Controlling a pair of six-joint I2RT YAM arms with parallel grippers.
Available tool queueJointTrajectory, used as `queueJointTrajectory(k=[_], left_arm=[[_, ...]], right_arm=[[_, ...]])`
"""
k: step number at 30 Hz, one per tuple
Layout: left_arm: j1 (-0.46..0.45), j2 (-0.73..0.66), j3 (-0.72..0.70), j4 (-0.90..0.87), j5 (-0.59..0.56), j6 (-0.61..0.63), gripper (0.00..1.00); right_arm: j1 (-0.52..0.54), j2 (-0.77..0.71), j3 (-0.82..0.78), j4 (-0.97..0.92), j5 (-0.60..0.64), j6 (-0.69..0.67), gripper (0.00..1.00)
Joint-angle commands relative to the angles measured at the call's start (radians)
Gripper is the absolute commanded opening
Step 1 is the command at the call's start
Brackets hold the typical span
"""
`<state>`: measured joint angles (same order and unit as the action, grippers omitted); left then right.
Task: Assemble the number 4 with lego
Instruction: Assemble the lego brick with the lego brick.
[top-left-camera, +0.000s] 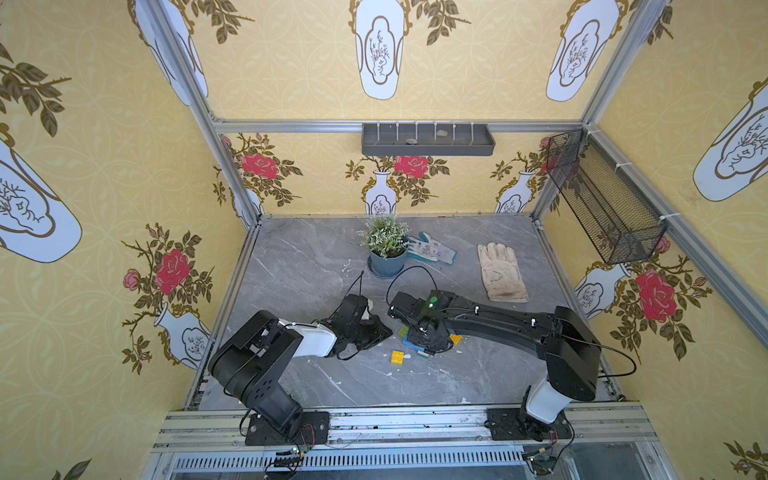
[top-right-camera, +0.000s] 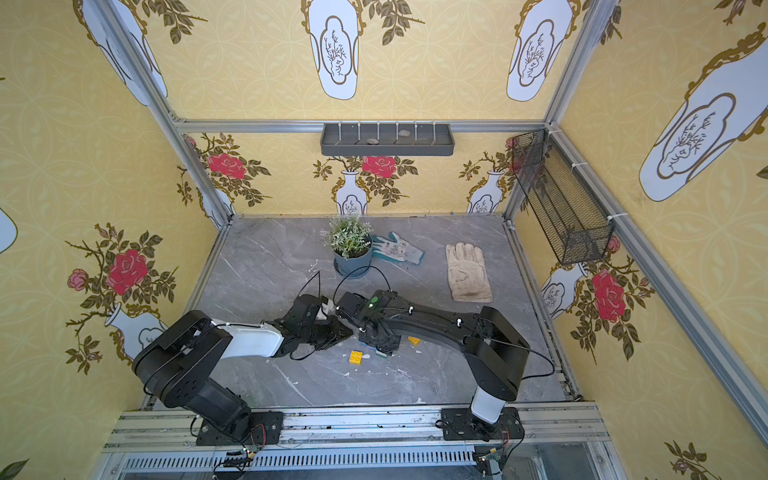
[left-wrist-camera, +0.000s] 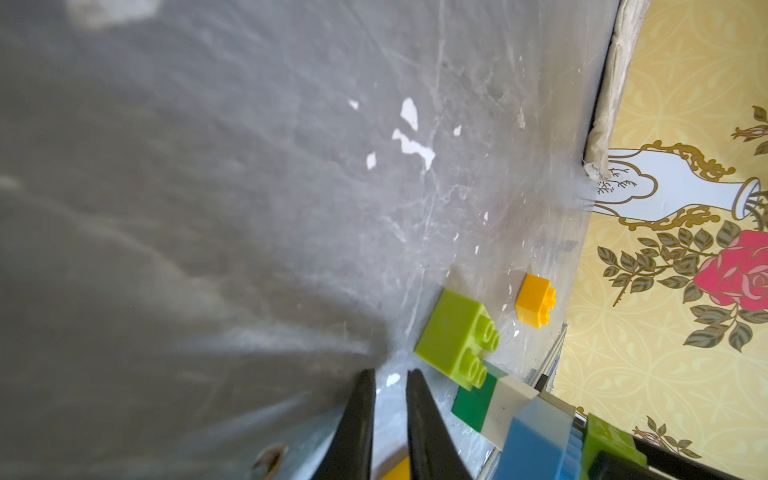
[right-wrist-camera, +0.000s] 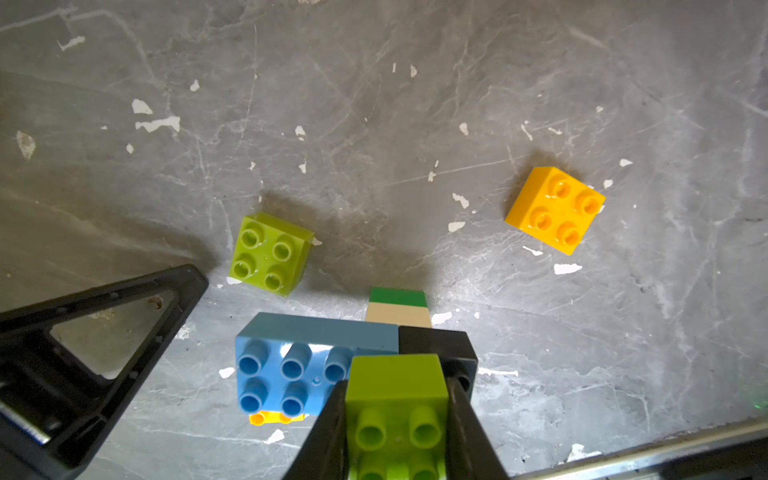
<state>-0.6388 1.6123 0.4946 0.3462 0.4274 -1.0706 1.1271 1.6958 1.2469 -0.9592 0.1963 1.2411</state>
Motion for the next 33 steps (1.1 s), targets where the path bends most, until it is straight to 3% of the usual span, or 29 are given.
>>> queueJointTrajectory(k=[1, 33], left_arm=[[0.002, 0.017, -0.013, -0.151, -0.052, 0.007, 0.19], [0.002, 0.014, -0.009, -0.164, -0.05, 0.008, 0.19]], right_arm=[[0.007, -0.006, -0.004, 0.006, 0.005, 0.022, 0.11], [0.005, 0.076, -0.081, 0.037, -0.034, 0.003, 0.13]])
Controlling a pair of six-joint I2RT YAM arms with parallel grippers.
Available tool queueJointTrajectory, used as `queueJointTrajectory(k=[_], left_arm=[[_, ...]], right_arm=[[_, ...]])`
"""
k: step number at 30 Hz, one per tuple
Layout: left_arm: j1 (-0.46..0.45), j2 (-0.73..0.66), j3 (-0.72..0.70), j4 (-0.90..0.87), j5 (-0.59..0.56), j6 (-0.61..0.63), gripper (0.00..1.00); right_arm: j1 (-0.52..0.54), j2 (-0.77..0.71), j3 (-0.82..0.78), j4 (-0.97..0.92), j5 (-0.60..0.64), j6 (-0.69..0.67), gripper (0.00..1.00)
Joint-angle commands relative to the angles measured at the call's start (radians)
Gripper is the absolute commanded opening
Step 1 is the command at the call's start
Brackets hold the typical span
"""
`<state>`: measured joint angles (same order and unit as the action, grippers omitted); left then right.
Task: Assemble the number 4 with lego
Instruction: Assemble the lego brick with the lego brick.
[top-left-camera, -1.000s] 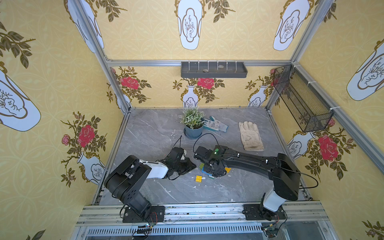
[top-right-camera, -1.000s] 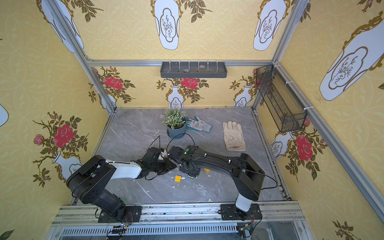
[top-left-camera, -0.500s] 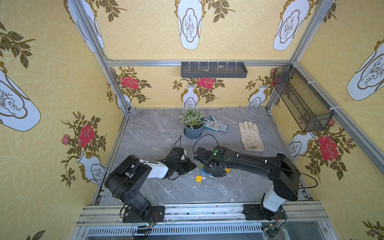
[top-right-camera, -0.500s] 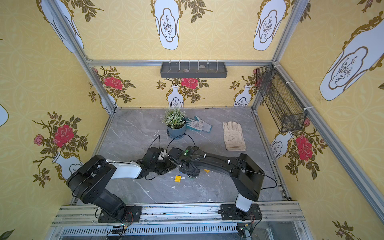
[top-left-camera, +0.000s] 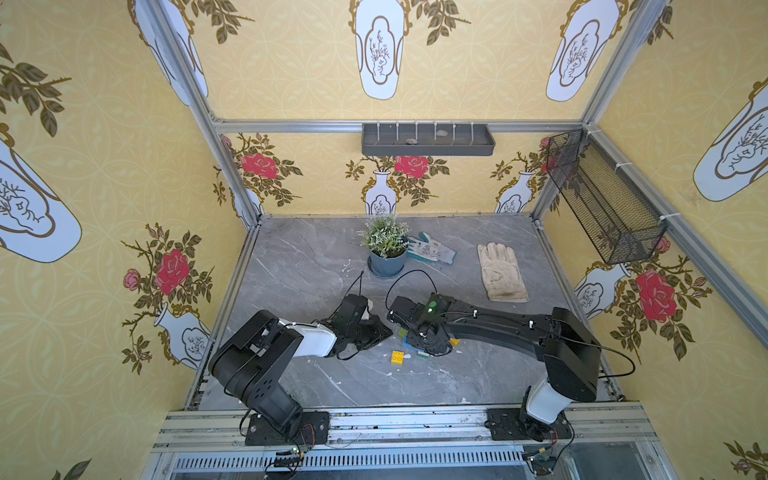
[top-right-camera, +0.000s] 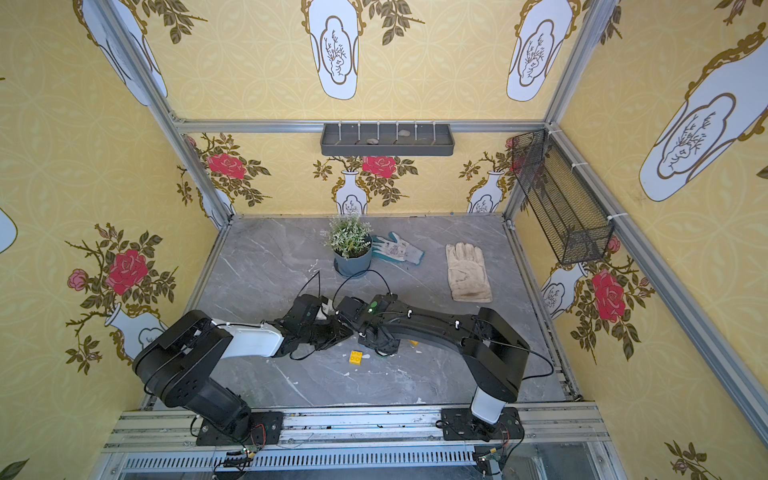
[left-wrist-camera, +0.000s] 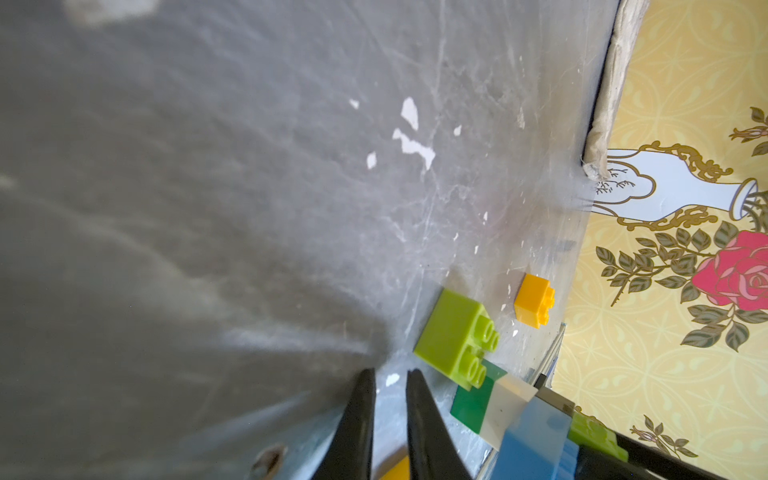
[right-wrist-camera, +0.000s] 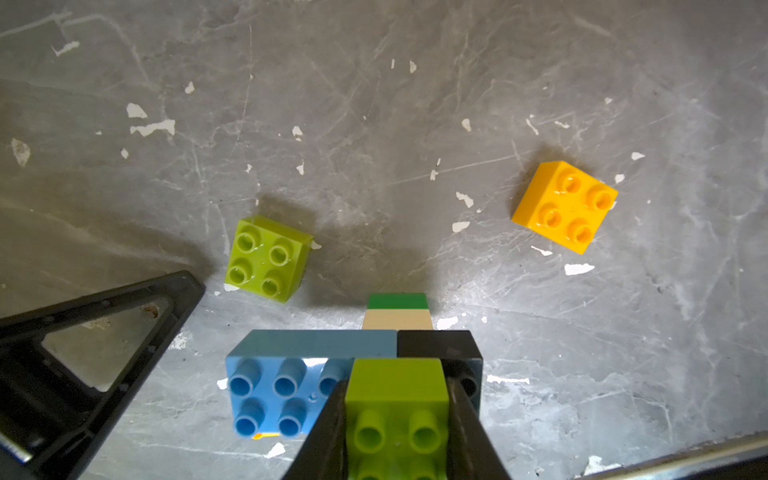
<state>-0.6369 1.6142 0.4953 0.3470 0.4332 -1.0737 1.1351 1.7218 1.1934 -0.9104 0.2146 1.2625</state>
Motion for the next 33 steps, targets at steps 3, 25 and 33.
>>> queueJointTrajectory(k=[3, 25, 33], left_arm=[[0.0, 0.01, -0.011, -0.166, -0.057, 0.011, 0.19], [0.003, 0.013, -0.021, -0.152, -0.055, 0.003, 0.19], [0.003, 0.013, -0.023, -0.154, -0.056, 0.003, 0.19]], right_arm=[[-0.003, 0.049, -0.013, -0.025, -0.044, -0.024, 0.18], [-0.001, -0.014, 0.051, -0.049, 0.021, -0.069, 0.54], [0.003, -0.036, 0.044, -0.037, 0.028, -0.073, 0.57]])
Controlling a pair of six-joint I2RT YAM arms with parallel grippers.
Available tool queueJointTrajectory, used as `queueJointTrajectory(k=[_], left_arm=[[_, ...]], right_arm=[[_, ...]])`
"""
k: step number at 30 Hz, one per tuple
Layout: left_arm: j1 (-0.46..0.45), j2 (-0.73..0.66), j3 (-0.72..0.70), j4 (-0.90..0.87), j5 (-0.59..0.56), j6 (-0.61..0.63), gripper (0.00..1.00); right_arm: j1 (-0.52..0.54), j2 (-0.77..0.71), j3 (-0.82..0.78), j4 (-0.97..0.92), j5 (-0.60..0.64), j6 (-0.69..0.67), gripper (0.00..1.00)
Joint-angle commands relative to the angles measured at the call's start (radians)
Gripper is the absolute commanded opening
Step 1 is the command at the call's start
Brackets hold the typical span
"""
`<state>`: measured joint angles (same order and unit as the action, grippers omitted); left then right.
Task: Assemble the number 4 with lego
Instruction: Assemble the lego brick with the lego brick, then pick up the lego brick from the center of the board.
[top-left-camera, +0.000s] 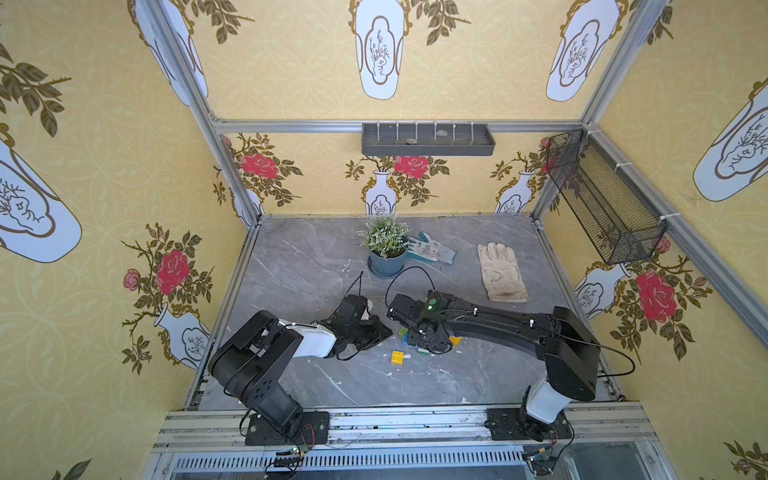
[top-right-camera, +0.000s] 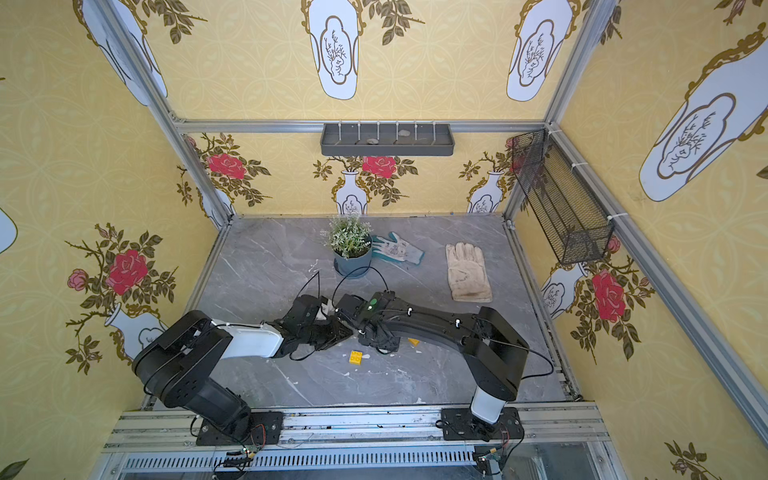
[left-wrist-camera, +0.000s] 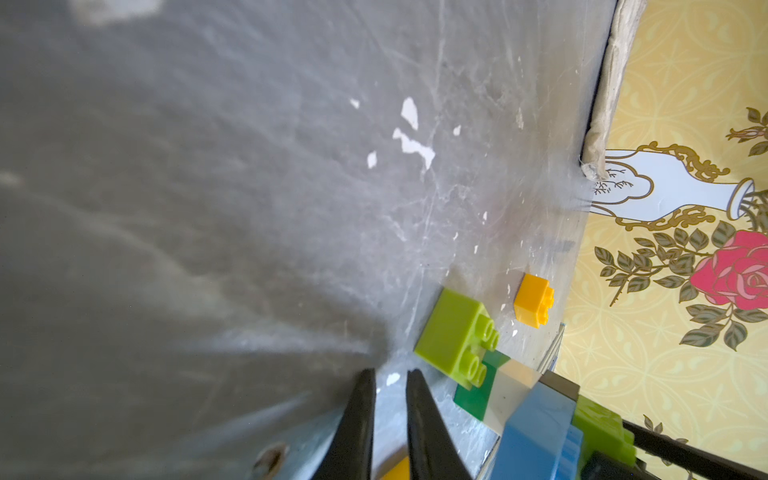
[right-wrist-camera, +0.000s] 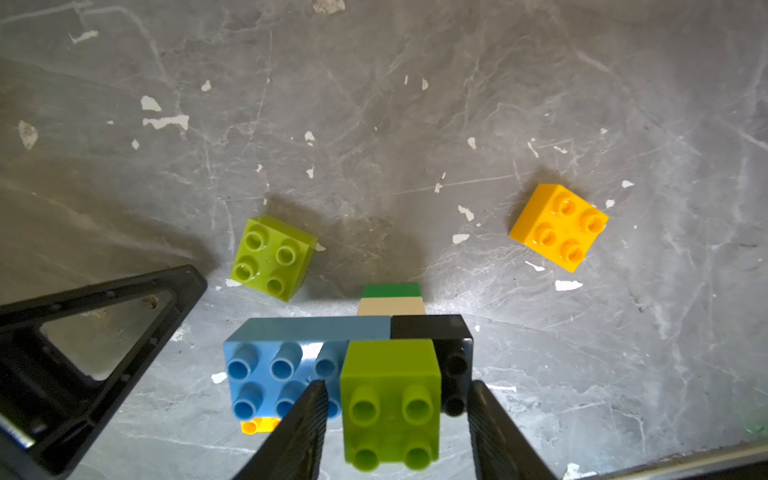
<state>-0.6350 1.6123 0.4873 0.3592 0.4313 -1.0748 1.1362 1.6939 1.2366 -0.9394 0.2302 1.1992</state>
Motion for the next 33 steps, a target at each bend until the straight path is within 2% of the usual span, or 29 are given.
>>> queueJointTrajectory(k=[1, 6, 10, 14, 17, 19, 24, 33], left_arm=[[0.001, 0.015, -0.014, -0.166, -0.053, 0.004, 0.19], [0.001, 0.017, -0.015, -0.166, -0.054, 0.002, 0.19], [0.001, 0.015, -0.013, -0.164, -0.052, 0.003, 0.18], [0.001, 0.004, -0.013, -0.163, -0.051, 0.006, 0.18], [0.001, -0.021, -0.016, -0.173, -0.053, 0.009, 0.18], [0.002, -0.052, -0.018, -0.193, -0.066, 0.015, 0.18], [0.012, -0.125, -0.019, -0.261, -0.119, 0.041, 0.19], [0.023, -0.078, -0.029, -0.218, -0.08, 0.039, 0.18]], right_arm=[[0.002, -0.009, 0.003, -0.011, 0.016, -0.01, 0.57], [0.008, -0.048, 0.024, -0.046, 0.059, 0.002, 0.58], [-0.018, -0.147, 0.009, -0.087, 0.121, 0.0, 0.6], [-0.19, -0.237, -0.087, -0.057, 0.031, -0.083, 0.6], [-0.331, -0.255, -0.146, -0.008, -0.082, -0.161, 0.59], [-0.375, -0.244, -0.165, 0.009, -0.108, -0.183, 0.58], [-0.387, -0.187, -0.184, 0.047, -0.137, -0.181, 0.56], [-0.381, -0.137, -0.245, 0.124, -0.147, -0.143, 0.54]])
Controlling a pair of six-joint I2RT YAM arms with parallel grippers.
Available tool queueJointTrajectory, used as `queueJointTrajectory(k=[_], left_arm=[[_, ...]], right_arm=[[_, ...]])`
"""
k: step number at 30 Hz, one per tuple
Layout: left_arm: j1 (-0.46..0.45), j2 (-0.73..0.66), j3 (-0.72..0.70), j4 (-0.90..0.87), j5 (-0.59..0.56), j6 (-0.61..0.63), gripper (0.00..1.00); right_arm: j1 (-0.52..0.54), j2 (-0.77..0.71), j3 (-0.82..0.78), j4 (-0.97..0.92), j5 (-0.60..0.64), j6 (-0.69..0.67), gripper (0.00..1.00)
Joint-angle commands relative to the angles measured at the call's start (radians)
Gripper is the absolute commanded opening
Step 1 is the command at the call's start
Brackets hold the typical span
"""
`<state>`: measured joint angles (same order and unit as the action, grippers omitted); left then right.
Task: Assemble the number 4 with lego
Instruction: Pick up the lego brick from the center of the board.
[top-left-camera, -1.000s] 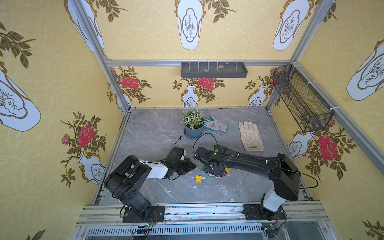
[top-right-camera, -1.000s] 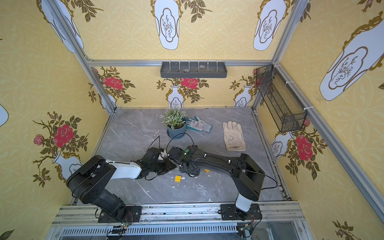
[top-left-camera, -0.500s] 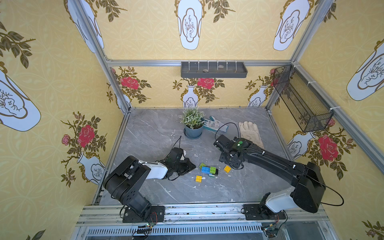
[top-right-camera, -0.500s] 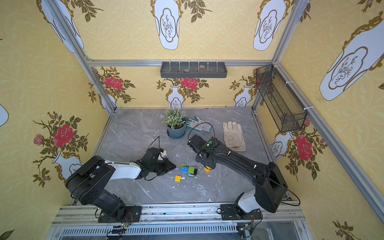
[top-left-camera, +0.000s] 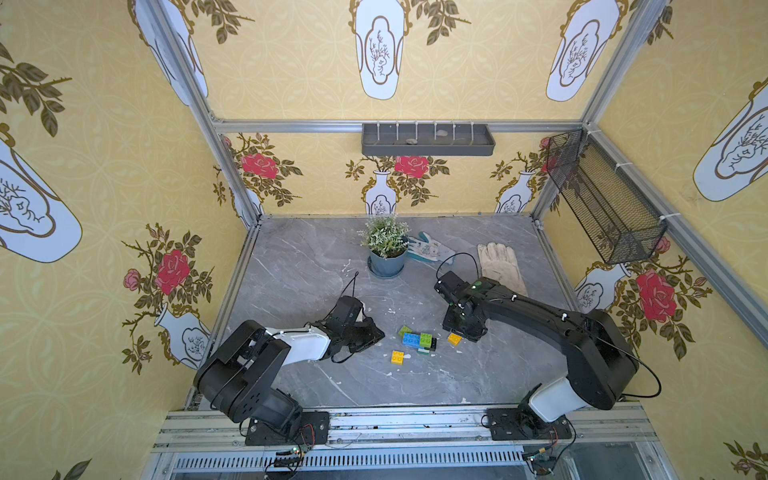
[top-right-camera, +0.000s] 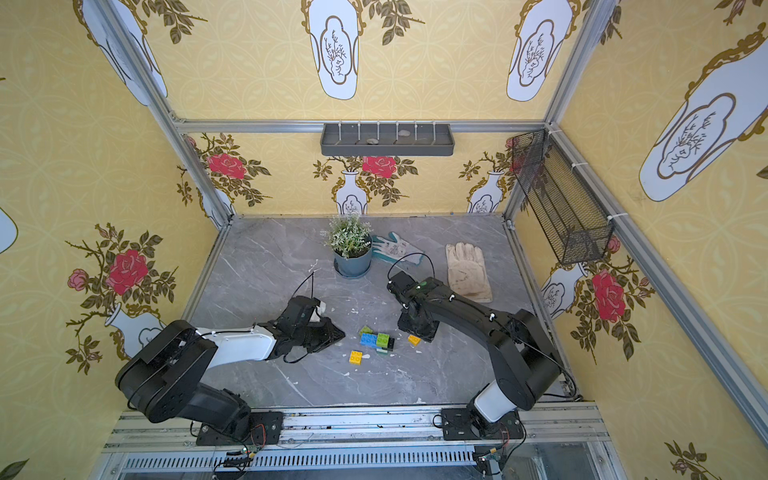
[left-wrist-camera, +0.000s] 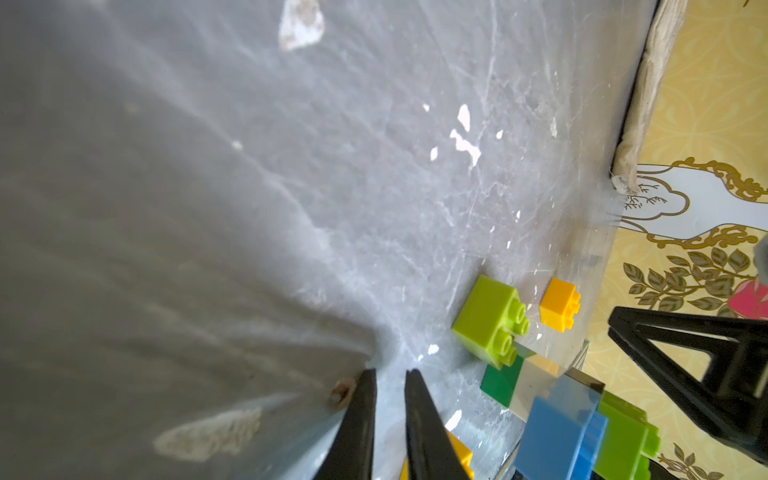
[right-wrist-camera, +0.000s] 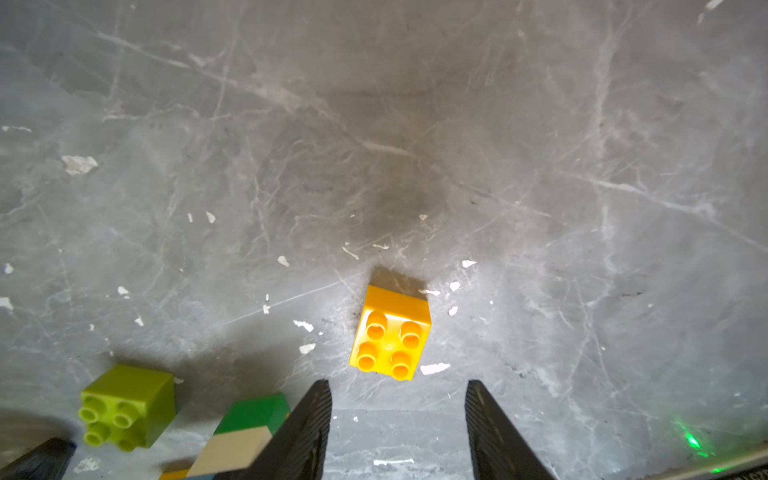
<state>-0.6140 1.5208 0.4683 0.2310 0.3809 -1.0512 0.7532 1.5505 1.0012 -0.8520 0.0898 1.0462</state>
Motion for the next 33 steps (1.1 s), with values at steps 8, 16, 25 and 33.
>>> queueJointTrajectory(k=[8, 16, 25, 33], left_arm=[[0.002, 0.028, -0.01, -0.084, -0.026, 0.014, 0.18], [0.002, 0.032, -0.012, -0.079, -0.024, 0.011, 0.18], [0.002, 0.036, -0.011, -0.078, -0.023, 0.009, 0.18], [0.002, 0.055, -0.011, -0.065, -0.014, 0.007, 0.18]], right_arm=[[0.003, 0.052, -0.041, 0.095, -0.015, 0.002, 0.52], [0.003, 0.056, -0.08, 0.111, -0.003, 0.005, 0.38], [0.086, 0.037, -0.006, 0.0, 0.128, -0.012, 0.15], [0.244, 0.025, 0.283, -0.232, 0.279, -0.013, 0.14]])
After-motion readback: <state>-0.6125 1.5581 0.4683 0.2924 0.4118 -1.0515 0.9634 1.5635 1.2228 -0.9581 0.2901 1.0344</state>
